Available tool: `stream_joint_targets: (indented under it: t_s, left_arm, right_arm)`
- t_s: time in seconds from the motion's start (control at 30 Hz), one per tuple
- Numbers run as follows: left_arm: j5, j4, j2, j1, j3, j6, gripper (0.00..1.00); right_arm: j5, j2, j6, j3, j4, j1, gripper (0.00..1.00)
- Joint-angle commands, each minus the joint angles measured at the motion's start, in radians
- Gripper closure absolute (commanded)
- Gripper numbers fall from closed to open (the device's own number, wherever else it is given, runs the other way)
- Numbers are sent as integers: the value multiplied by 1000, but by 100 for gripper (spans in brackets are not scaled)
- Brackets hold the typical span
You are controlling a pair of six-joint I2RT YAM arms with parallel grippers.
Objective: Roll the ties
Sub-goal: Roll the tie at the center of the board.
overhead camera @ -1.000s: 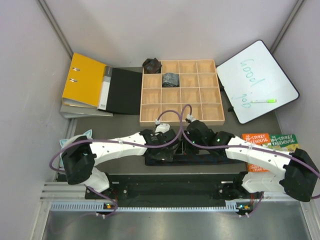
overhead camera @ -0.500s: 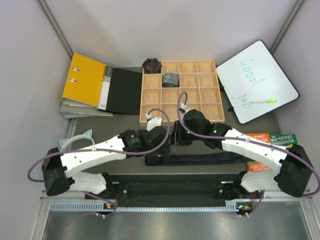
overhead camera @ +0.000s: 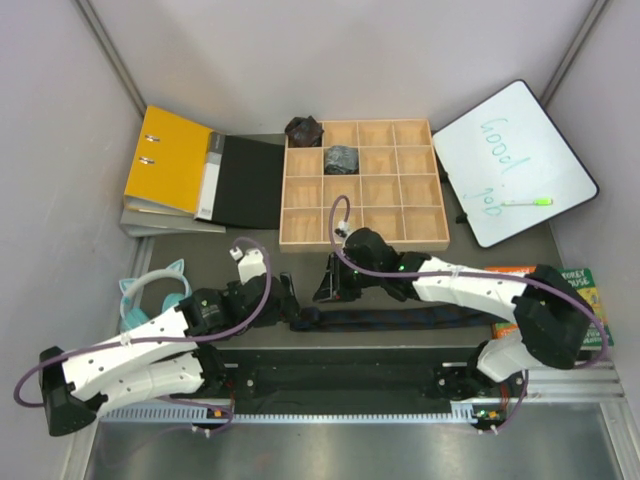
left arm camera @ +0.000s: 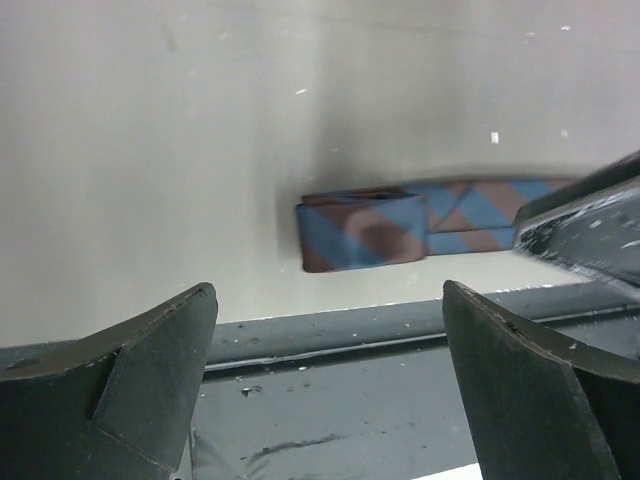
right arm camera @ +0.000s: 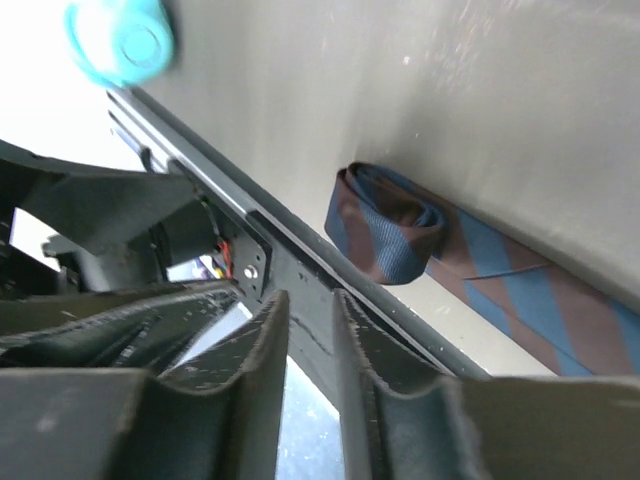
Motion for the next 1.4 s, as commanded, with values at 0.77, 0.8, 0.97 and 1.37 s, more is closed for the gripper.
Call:
stream_joint_targets:
  t_s: [0.77,0.8,0.97,1.37]
  left_arm:
    - [98,183,-68,94,-185,-55,2]
    - [105,191,-70,97,-195,-55,2]
    - [132,242,-64,115,-220,-46,3]
    - [178,388,-31,137,-286,-24,13]
  right_arm:
    - [-23,224,3,19,153,53,92]
    - [-14,224,3,9,150,53,92]
    - [1,223,-7,-14,144,53,93]
    - [18,220,-13,-60,156,53,93]
